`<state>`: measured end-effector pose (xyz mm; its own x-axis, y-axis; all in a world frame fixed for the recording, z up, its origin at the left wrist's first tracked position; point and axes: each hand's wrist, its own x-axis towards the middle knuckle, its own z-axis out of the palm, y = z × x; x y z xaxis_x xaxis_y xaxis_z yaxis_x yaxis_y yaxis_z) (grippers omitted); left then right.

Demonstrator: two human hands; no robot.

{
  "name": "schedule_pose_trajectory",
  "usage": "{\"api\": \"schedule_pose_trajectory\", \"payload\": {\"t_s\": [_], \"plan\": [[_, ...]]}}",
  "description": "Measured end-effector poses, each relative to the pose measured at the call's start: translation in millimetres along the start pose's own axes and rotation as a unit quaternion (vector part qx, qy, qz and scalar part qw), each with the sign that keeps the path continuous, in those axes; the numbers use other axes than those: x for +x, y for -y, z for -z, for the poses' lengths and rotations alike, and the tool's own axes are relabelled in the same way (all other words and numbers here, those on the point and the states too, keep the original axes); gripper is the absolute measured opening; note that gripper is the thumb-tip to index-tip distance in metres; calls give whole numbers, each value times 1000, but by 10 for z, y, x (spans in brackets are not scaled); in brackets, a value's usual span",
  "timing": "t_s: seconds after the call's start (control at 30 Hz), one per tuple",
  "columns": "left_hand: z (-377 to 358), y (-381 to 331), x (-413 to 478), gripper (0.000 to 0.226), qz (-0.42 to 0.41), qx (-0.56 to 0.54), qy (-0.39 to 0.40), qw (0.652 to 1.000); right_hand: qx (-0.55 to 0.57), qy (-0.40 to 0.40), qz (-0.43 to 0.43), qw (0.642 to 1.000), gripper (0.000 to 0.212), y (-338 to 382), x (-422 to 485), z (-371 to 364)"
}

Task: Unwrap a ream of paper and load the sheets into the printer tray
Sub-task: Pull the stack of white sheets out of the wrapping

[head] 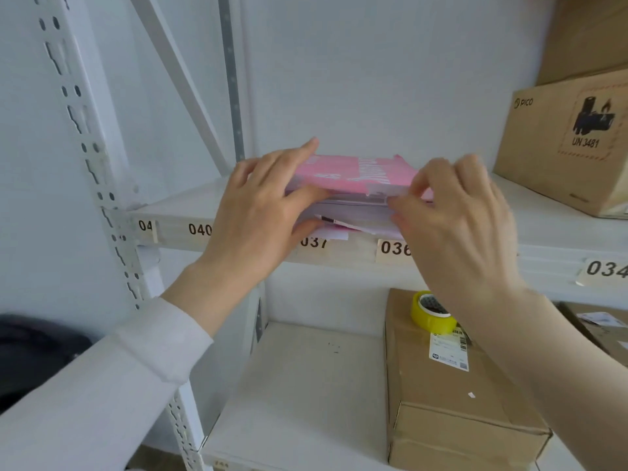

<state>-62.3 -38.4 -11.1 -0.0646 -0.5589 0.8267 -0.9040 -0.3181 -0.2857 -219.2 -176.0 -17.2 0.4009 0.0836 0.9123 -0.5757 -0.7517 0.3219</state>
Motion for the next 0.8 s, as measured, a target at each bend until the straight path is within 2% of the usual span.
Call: {"api": "schedule_pose_trajectory", "payload": {"t_s": [0.2, 0.47, 0.8], "plan": [[3, -12, 67, 34, 10, -46, -1, 999, 36, 1, -33, 999, 12, -2, 98, -45], [-78, -56, 128, 13, 37, -17, -47, 998, 50, -39, -27, 998, 15, -4, 118, -137], [-14, -20, 273, 9, 28, -13, 19, 999, 117, 13, -8, 993, 14, -82, 220, -134]]}}
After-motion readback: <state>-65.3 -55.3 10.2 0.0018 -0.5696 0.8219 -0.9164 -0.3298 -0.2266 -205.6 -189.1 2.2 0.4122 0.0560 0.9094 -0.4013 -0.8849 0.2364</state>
